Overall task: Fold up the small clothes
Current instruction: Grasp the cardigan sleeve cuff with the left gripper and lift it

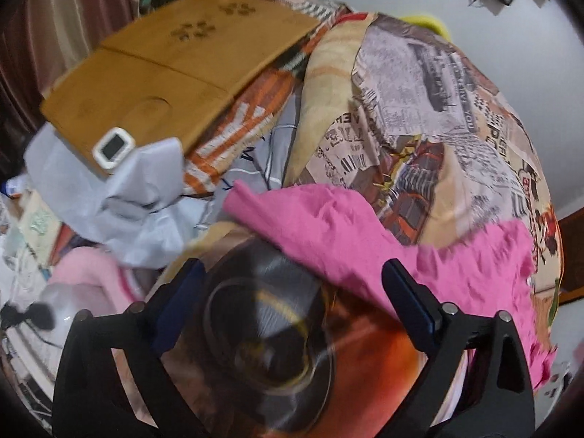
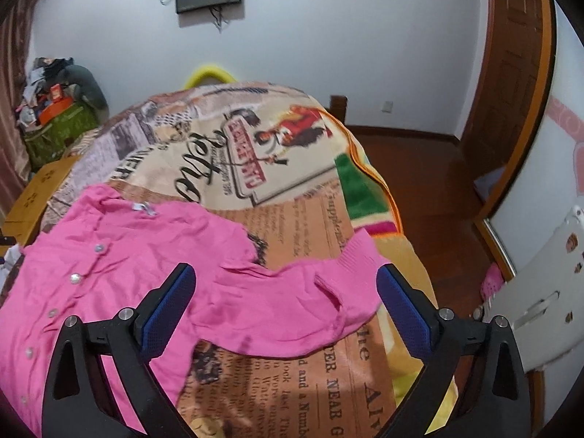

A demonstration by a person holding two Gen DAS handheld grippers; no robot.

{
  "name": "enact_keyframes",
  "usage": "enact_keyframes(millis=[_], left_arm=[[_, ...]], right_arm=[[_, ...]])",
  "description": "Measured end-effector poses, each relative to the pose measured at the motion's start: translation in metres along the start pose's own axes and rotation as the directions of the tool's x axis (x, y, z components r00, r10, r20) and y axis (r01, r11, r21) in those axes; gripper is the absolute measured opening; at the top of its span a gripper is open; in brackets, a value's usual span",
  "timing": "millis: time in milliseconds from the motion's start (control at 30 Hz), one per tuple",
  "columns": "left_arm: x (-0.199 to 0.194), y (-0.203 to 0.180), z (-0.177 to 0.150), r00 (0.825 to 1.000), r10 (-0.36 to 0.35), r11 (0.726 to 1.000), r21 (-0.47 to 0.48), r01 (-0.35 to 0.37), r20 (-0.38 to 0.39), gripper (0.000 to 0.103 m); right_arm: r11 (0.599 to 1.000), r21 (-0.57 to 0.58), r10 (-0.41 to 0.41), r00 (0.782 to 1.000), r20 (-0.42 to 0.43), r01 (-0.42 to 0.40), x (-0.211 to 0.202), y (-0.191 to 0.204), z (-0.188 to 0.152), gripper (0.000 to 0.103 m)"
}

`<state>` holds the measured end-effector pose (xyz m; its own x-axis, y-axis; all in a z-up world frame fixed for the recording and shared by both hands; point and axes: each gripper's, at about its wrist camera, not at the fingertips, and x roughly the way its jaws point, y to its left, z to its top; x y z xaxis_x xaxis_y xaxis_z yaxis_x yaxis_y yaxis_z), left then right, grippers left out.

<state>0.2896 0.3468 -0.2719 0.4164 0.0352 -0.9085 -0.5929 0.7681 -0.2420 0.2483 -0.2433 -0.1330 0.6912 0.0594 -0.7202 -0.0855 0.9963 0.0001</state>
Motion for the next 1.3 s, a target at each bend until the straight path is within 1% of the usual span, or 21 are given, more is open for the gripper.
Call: enact_keyframes(millis=[67, 133, 167, 200, 267, 300, 333, 400, 467, 567, 600, 700, 733, 800, 867, 967, 1067, 1133, 1167, 1267, 1300], left_arm=[[0.017, 0.004, 0.01, 0.999, 0.012, 0.999, -0.038, -0.013, -0.031, 0.089], [0.035, 0.01, 0.02, 0.997, 0.048, 0.996, -0.074, -0.052, -0.056, 0.075], [0.041, 0.013, 0.023, 0.996, 0.061, 0.994, -0.09, -0.067, -0.061, 0.072], [0.045, 0.015, 0.024, 0.996, 0.064, 0.992, -0.101, -0.07, -0.061, 0.066], [0.047, 0.017, 0.026, 0.998, 0.043, 0.993, -0.111, -0.048, -0.045, 0.048], [0.046, 0.015, 0.026, 0.999, 0.033, 0.994, -0.1, -0.037, -0.04, 0.029], [0.045, 0.014, 0.026, 0.999, 0.021, 0.995, -0.094, -0.024, -0.035, 0.019], [0.038, 0.008, 0.026, 1.0, 0.031, 0.996, -0.08, -0.03, 0.001, 0.011], [0.023, 0.004, 0.027, 0.998, 0.042, 0.998, -0.054, -0.04, 0.048, 0.011], [-0.011, -0.012, 0.03, 0.986, 0.059, 0.998, 0.022, -0.063, 0.155, 0.01], [-0.024, -0.02, 0.03, 0.981, 0.05, 0.997, 0.052, -0.06, 0.186, 0.01], [-0.063, -0.049, 0.03, 0.964, -0.008, 0.99, 0.137, -0.03, 0.267, 0.01], [-0.077, -0.061, 0.03, 0.955, -0.028, 0.985, 0.172, -0.024, 0.296, 0.01], [-0.108, -0.093, 0.026, 0.934, -0.097, 0.968, 0.25, 0.008, 0.343, 0.01], [-0.126, -0.118, 0.021, 0.919, -0.157, 0.952, 0.304, 0.043, 0.362, 0.01], [-0.148, -0.169, 0.007, 0.896, -0.266, 0.906, 0.41, 0.106, 0.357, 0.01], [-0.154, -0.208, -0.012, 0.888, -0.332, 0.858, 0.493, 0.145, 0.318, 0.01], [-0.147, -0.233, -0.026, 0.894, -0.363, 0.825, 0.537, 0.177, 0.262, 0.01], [-0.144, -0.239, -0.034, 0.898, -0.367, 0.817, 0.546, 0.186, 0.243, 0.01], [-0.115, -0.263, -0.051, 0.922, -0.35, 0.797, 0.571, 0.199, 0.167, 0.01], [-0.103, -0.269, -0.055, 0.928, -0.346, 0.795, 0.569, 0.213, 0.137, 0.01]], right_arm=[[1.0, 0.007, -0.008, 1.0, -0.008, 0.008, 0.005, -0.002, -0.001, 0.097], [1.0, 0.008, -0.016, 1.0, -0.009, 0.016, 0.008, -0.003, -0.001, 0.097], [1.0, 0.009, -0.019, 1.0, -0.008, 0.019, 0.01, -0.004, -0.001, 0.097], [1.0, 0.01, -0.025, 1.0, -0.008, 0.025, 0.01, -0.005, -0.002, 0.097], [0.999, 0.014, -0.029, 1.0, -0.011, 0.029, 0.013, -0.007, -0.002, 0.097], [0.999, 0.018, -0.031, 0.999, -0.013, 0.031, 0.013, -0.008, -0.002, 0.097], [0.999, 0.024, -0.03, 0.999, -0.014, 0.031, 0.014, -0.01, -0.002, 0.097], [0.999, 0.031, -0.027, 0.999, -0.016, 0.028, 0.016, -0.012, -0.003, 0.097], [0.999, 0.036, -0.024, 1.0, -0.016, 0.025, 0.016, -0.013, -0.003, 0.097], [0.999, 0.045, -0.02, 1.0, -0.008, 0.02, 0.013, -0.015, -0.003, 0.097], [0.999, 0.05, -0.018, 1.0, -0.003, 0.018, 0.011, -0.017, -0.002, 0.097], [0.997, 0.072, -0.007, 1.0, 0.012, 0.006, 0.006, -0.022, -0.001, 0.097], [0.997, 0.077, -0.003, 1.0, 0.016, 0.002, 0.005, -0.022, -0.001, 0.097], [0.996, 0.087, 0.003, 1.0, 0.026, -0.005, 0.002, -0.025, 0.0, 0.097], [0.996, 0.089, 0.004, 0.999, 0.035, -0.008, -0.002, -0.026, 0.0, 0.097], [0.996, 0.093, 0.008, 0.999, 0.047, -0.013, -0.008, -0.031, 0.001, 0.097], [0.995, 0.102, 0.007, 0.999, 0.051, -0.013, -0.013, -0.037, 0.0, 0.097], [0.993, 0.114, 0.011, 0.999, 0.05, -0.017, -0.016, -0.045, -0.001, 0.097], [0.992, 0.121, 0.015, 0.999, 0.047, -0.02, -0.017, -0.049, -0.002, 0.097], [0.989, 0.144, 0.018, 0.999, 0.031, -0.023, -0.019, -0.063, -0.005, 0.097], [0.989, 0.149, 0.014, 1.0, 0.023, -0.017, -0.019, -0.069, -0.007, 0.097]])
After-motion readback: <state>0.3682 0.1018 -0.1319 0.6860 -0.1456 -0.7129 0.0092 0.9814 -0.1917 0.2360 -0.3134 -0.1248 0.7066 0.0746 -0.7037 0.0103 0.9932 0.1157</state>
